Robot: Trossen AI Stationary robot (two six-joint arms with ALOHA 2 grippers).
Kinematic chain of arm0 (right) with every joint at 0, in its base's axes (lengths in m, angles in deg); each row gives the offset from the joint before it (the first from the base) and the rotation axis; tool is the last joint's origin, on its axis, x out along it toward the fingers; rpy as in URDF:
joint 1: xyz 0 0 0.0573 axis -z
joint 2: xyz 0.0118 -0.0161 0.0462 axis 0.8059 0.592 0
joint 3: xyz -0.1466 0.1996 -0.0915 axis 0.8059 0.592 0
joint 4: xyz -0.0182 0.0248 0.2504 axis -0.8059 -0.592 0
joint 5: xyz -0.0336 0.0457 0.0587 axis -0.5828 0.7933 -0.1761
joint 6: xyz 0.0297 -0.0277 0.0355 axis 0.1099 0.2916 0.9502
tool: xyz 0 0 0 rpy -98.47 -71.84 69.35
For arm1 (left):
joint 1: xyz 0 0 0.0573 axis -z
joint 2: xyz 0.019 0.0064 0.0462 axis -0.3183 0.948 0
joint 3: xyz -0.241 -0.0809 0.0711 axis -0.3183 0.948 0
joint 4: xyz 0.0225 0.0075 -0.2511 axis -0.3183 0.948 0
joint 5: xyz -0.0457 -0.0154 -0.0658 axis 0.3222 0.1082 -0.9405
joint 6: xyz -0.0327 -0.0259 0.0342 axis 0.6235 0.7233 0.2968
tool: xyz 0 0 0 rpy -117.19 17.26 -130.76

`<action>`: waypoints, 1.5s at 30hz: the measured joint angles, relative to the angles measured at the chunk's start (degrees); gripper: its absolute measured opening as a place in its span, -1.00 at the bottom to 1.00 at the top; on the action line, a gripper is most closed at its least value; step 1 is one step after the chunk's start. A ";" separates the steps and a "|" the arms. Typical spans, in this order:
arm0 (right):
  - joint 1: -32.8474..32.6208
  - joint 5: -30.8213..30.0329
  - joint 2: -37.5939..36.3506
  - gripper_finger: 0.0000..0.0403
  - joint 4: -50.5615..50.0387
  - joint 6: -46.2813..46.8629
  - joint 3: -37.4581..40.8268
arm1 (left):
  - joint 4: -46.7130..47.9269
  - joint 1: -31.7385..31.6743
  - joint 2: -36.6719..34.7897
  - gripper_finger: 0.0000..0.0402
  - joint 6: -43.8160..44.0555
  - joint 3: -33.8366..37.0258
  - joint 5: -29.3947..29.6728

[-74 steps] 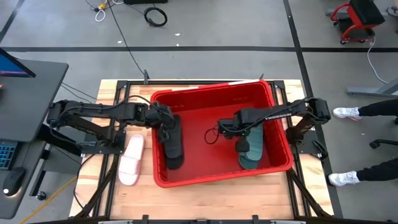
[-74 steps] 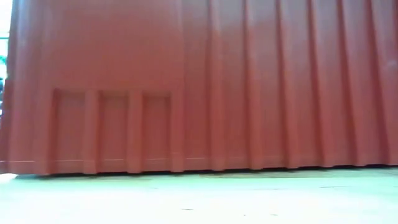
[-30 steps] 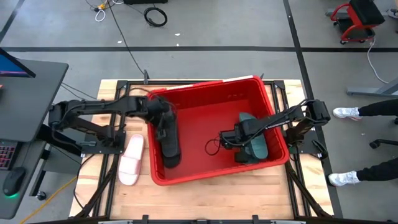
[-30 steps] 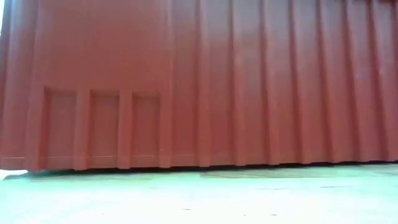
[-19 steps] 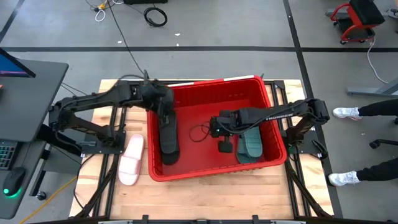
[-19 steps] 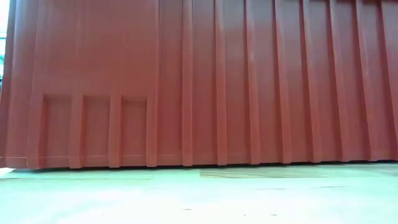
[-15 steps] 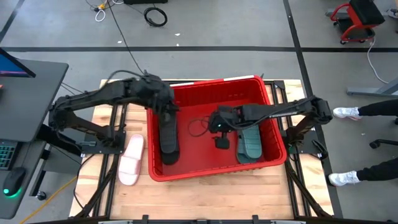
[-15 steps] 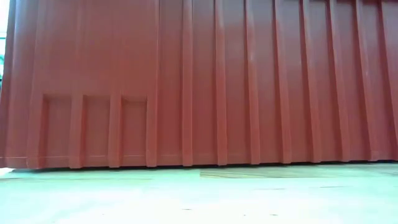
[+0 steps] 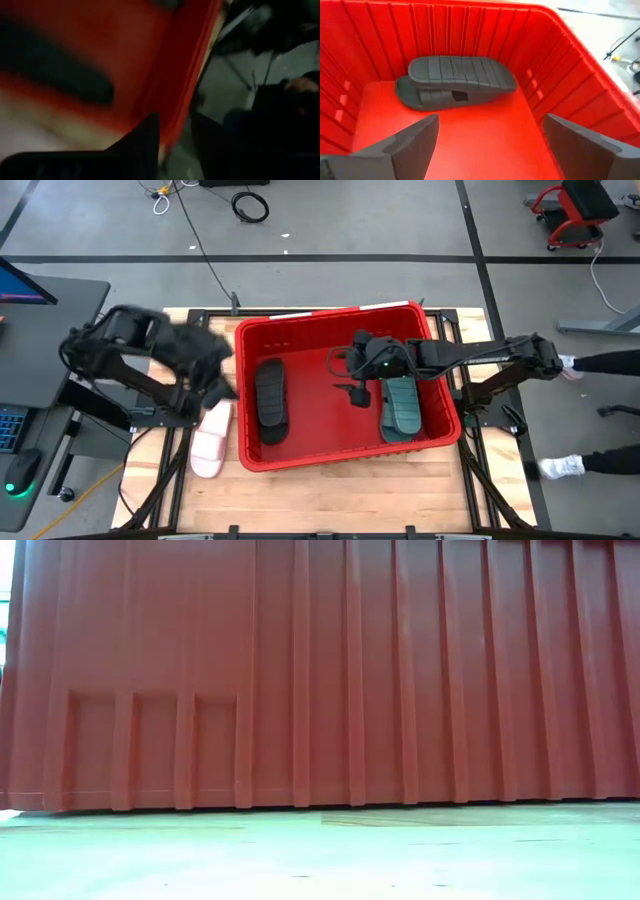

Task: Pick and place slides into bin
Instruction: Put the bottom pink slide into the middle of the container

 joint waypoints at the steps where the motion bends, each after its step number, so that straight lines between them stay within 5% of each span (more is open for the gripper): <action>1: 0.00 -0.17 0.06 0.82 0.21 -0.72 -0.23 | 2.88 2.41 -0.15 -0.38 4.66 -0.03 -0.16; 7: 0.00 -0.76 -0.32 0.82 1.66 -0.88 -0.61 | 9.25 16.92 -0.37 -0.17 19.25 4.97 -1.06; 12: -1.09 -1.82 -2.77 0.82 0.15 -1.51 -0.61 | 8.37 25.45 -0.49 -0.12 16.26 15.51 -0.10; 18: -8.62 -13.35 -4.45 0.82 -10.09 3.84 -6.01 | -6.56 31.77 -11.33 -0.14 14.26 34.98 6.26; 26: -15.77 -15.42 -3.16 0.82 -22.11 23.85 -12.82 | -13.44 26.62 -14.06 -0.13 -0.26 54.19 -5.78; 34: -17.82 -11.85 -0.99 0.82 -34.23 35.10 -12.94 | -19.55 17.76 -12.24 -0.12 -15.81 63.76 -4.69; 45: -16.86 -3.37 -0.81 0.82 -34.18 36.25 -12.97 | -23.10 13.08 -12.37 -0.10 -24.22 71.23 -6.07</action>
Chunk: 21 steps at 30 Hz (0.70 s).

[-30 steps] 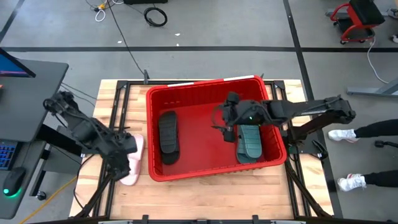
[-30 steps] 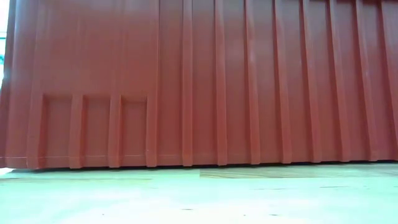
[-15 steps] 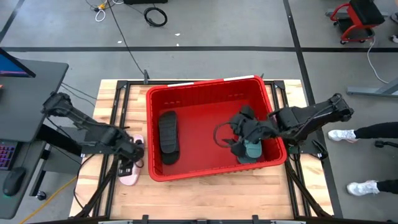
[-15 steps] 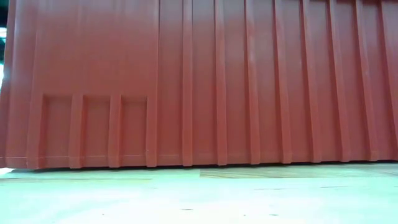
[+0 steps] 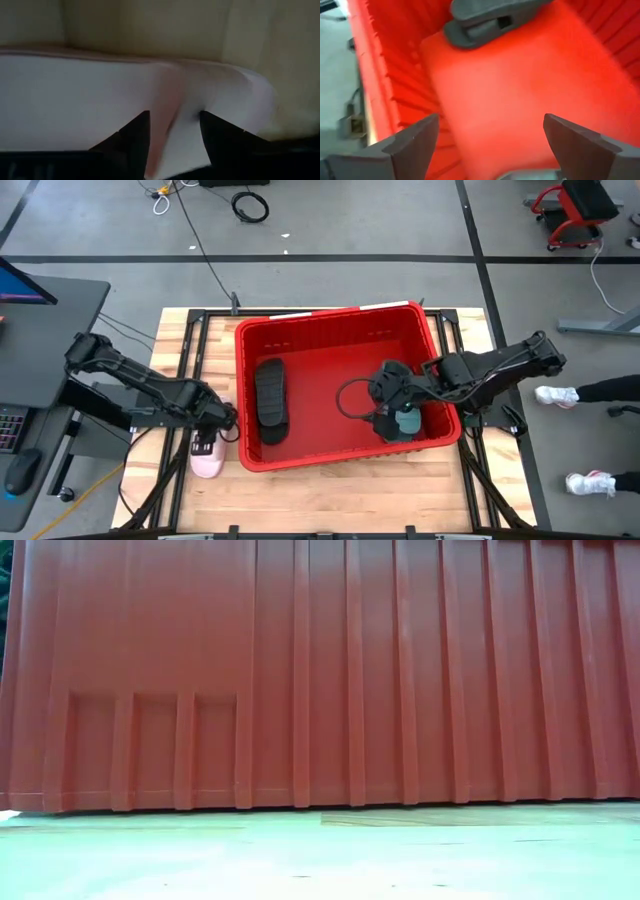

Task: Pick and place slides into bin
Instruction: Put the bottom pink slide into the middle of the container

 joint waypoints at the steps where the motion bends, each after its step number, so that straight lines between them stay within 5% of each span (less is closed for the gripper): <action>1: 0.30 1.72 0.03 0.82 -0.11 -0.16 0.01 | -0.22 0.12 0.02 -0.10 -0.08 0.07 -1.33; 6: 2.10 4.14 0.08 0.82 -0.42 -2.78 0.00 | -0.42 3.27 0.11 -0.17 -0.42 -0.22 -6.60; 12: 4.14 5.15 0.10 0.82 -0.41 -3.51 0.01 | -0.28 8.68 0.11 -0.33 -1.26 -0.22 -5.42; 21: 3.50 7.77 1.60 0.82 -0.45 -8.34 1.99 | -0.30 14.11 0.09 -0.93 2.97 -0.92 -6.42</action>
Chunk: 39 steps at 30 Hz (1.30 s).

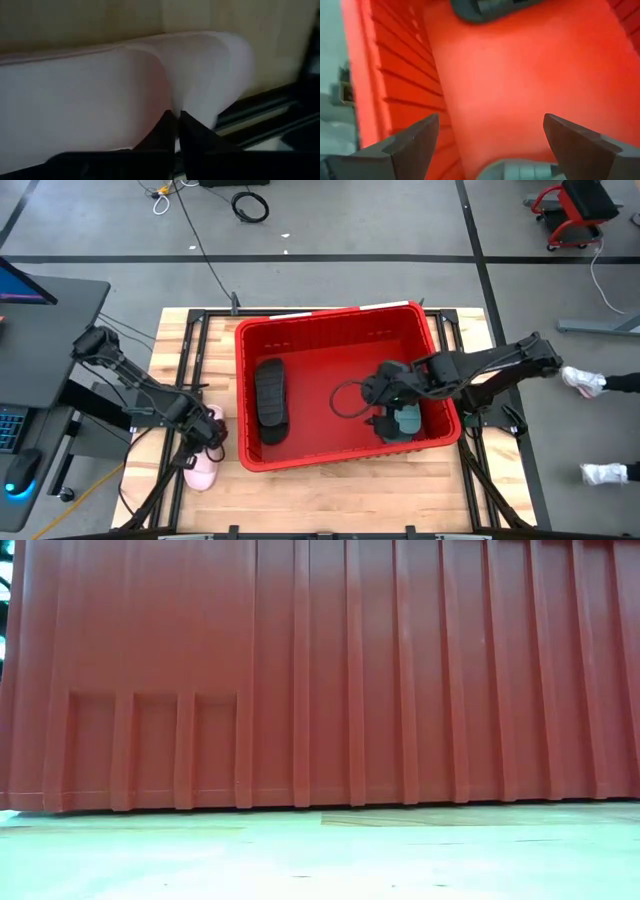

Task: Pick and place slides into bin
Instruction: Put the bottom pink slide into the middle of the container

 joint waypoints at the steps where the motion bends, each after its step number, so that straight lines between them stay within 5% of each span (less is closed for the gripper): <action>1: -0.07 0.01 0.56 0.82 0.01 -0.32 0.28 | 0.04 0.34 0.02 -0.94 1.35 -0.77 -0.30; 10: -4.99 1.52 10.03 0.82 0.66 -2.17 0.49 | 8.78 4.48 0.09 -0.96 8.25 -16.37 0.58; 18: -8.40 3.37 11.18 0.81 9.89 5.17 0.45 | 15.35 7.48 0.04 -0.96 12.07 -35.95 5.73; 24: -9.37 2.88 10.85 0.81 13.28 7.62 0.41 | 15.01 6.97 0.04 -0.96 10.80 -50.48 17.79; 29: -9.04 0.70 9.63 0.80 11.78 8.34 -2.67 | 10.63 2.81 1.17 -0.96 -0.17 -58.34 30.52; 33: -8.63 -3.09 5.96 0.76 8.99 8.07 -6.32 | 9.08 -5.72 5.54 -0.96 -12.49 -62.77 29.56; 39: -7.11 -11.27 -2.96 0.68 3.79 6.85 -7.90 | 5.98 -20.51 14.63 -0.96 -26.03 -65.02 14.99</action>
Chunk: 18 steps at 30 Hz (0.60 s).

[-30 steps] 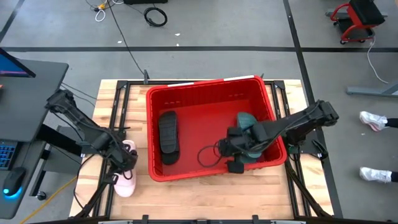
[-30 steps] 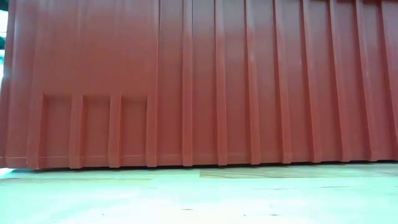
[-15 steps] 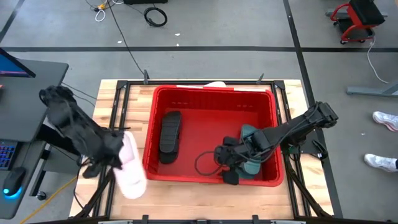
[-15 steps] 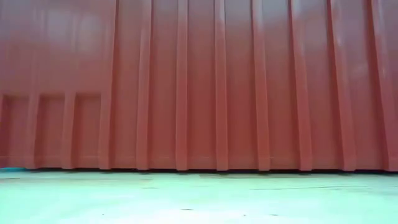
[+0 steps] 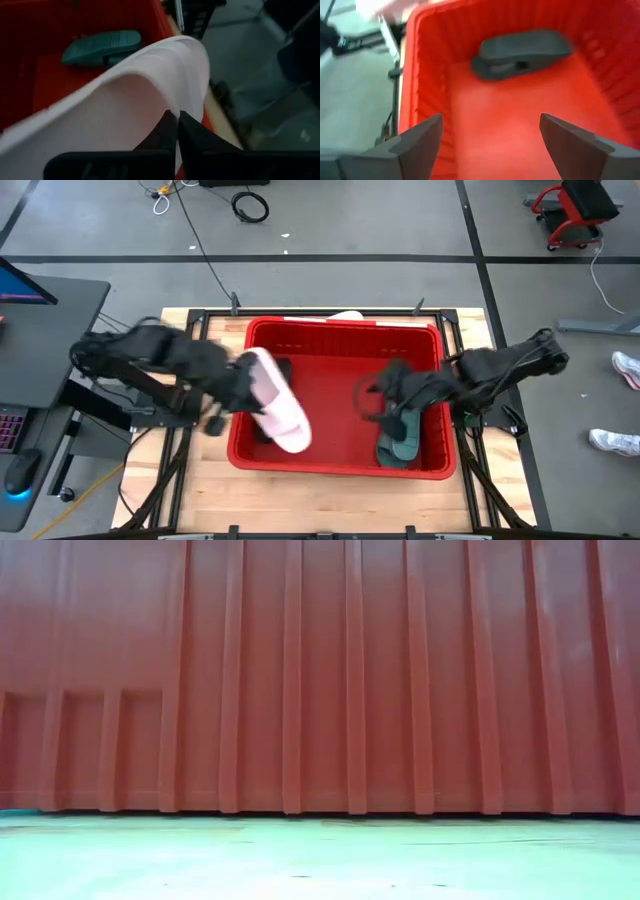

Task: Pick and place slides into bin
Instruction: Put the bottom pink slide into the middle of the container

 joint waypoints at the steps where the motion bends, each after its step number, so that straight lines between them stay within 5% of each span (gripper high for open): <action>1: 0.42 -1.23 -1.61 0.68 -0.95 0.02 0.00 | -0.46 -1.75 1.76 -0.96 -2.51 -0.01 -1.72; 9: 3.48 -7.61 -10.27 0.67 -6.82 -0.50 0.09 | -9.03 -12.74 17.90 -0.96 -15.05 -0.04 -18.22; 18: 7.08 -7.36 -11.55 0.67 -18.19 -3.32 0.13 | -7.40 -19.92 35.42 -0.96 -23.46 -10.81 -24.24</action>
